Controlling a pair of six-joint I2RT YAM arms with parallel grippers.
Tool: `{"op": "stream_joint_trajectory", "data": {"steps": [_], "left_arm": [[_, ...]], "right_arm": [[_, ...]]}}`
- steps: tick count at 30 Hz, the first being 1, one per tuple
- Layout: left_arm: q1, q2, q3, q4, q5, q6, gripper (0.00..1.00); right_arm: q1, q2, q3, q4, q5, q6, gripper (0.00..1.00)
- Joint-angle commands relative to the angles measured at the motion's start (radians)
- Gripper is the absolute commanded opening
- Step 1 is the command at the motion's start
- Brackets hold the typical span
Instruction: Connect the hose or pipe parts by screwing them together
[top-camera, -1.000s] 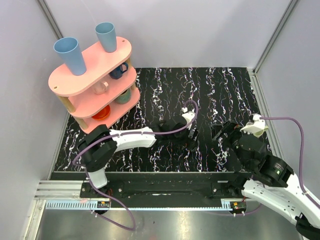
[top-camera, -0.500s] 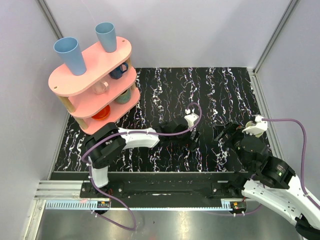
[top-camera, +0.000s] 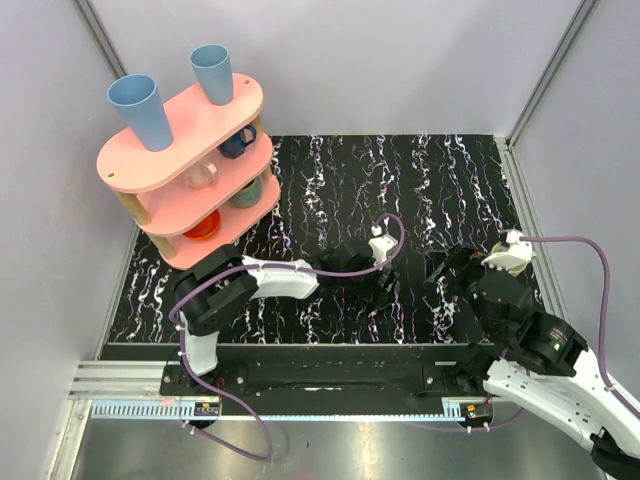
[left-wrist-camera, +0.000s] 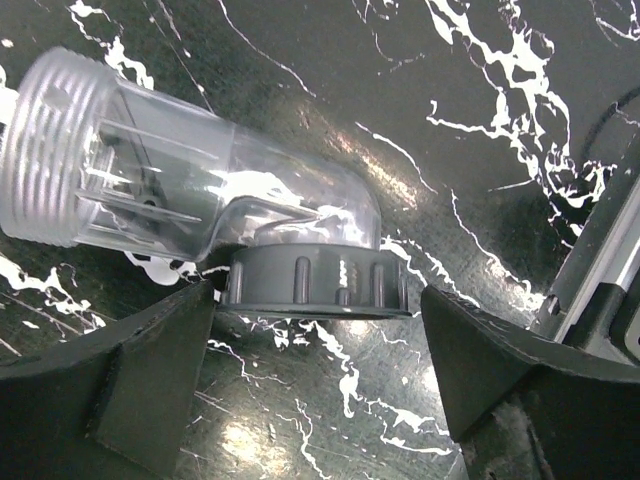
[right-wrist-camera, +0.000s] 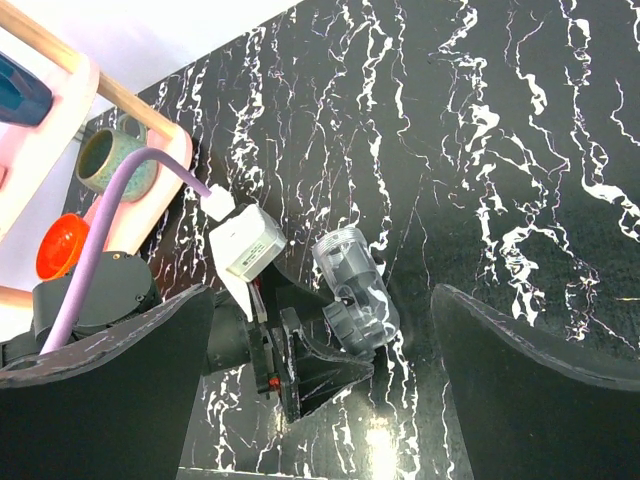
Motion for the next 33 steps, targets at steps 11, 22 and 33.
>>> {"op": "stream_joint_trajectory", "data": {"steps": [11,22,33], "left_arm": [[0.002,-0.109,-0.021,0.074,0.109,-0.003,0.32],[0.154,-0.367,-0.030,-0.163,0.453,-0.057,0.00],[0.292,-0.649,-0.011,-0.516,0.650,0.157,0.00]], "right_arm": [[0.003,0.038,-0.079,0.348,-0.135,-0.218,0.99],[0.005,0.171,-0.058,0.907,-0.520,-0.771,0.99],[0.005,0.233,-0.024,0.771,-1.161,-1.058,1.00]]}}
